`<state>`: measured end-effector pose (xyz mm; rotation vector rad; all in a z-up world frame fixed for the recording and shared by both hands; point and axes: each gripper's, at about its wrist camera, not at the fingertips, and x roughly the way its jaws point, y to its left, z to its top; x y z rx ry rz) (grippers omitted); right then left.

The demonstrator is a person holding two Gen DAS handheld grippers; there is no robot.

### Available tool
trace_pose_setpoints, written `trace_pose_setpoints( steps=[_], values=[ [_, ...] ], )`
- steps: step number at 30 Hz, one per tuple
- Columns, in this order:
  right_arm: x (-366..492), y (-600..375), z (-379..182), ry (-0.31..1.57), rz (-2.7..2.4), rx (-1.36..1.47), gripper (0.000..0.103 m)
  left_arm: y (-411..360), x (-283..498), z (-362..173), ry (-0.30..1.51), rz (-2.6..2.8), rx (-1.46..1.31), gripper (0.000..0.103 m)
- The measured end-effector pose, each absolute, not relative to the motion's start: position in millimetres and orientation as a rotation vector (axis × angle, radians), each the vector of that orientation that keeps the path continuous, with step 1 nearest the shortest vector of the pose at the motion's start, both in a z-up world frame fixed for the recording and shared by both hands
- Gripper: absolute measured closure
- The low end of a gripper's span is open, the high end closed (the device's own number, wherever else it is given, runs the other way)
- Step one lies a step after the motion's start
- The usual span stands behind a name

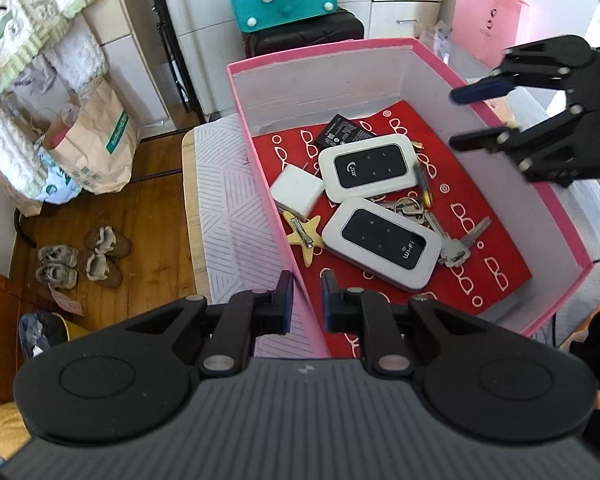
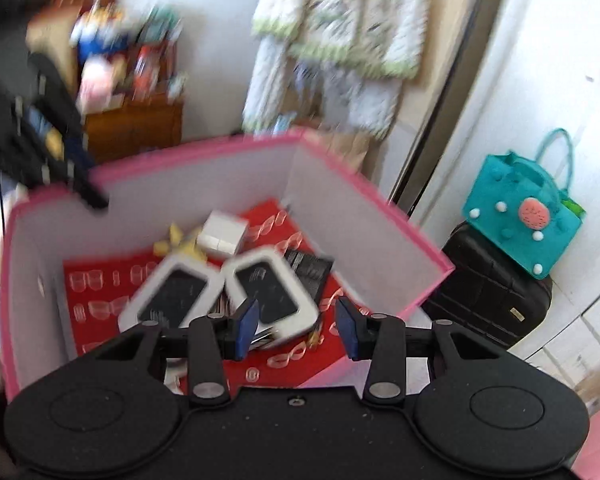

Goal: Organize rigid objects
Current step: 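Carry the AA battery into the pink box and release it, then move the right gripper to the purple star keychain and grasp it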

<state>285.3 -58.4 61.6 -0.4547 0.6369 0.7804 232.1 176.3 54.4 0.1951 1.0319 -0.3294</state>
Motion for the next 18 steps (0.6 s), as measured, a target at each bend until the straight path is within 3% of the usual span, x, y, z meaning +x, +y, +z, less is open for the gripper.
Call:
trace_pose_setpoints(
  steps=[5,10,18],
  values=[
    [266.3,-110.6,78.5,0.54,0.728,-0.141,0.055,172.8,228.5,52.3,1.006,-0.28,0.181,0.09],
    [241.7,-162.6,51.2,0.58,0.581,0.129,0.054,169.9,224.6,50.6,0.976,-0.232,0.158,0.09],
    [212.0,-188.7,-0.9,0.667,0.334,0.15,0.054,169.8,219.0,47.2,0.941,-0.194,0.126,0.09]
  ],
)
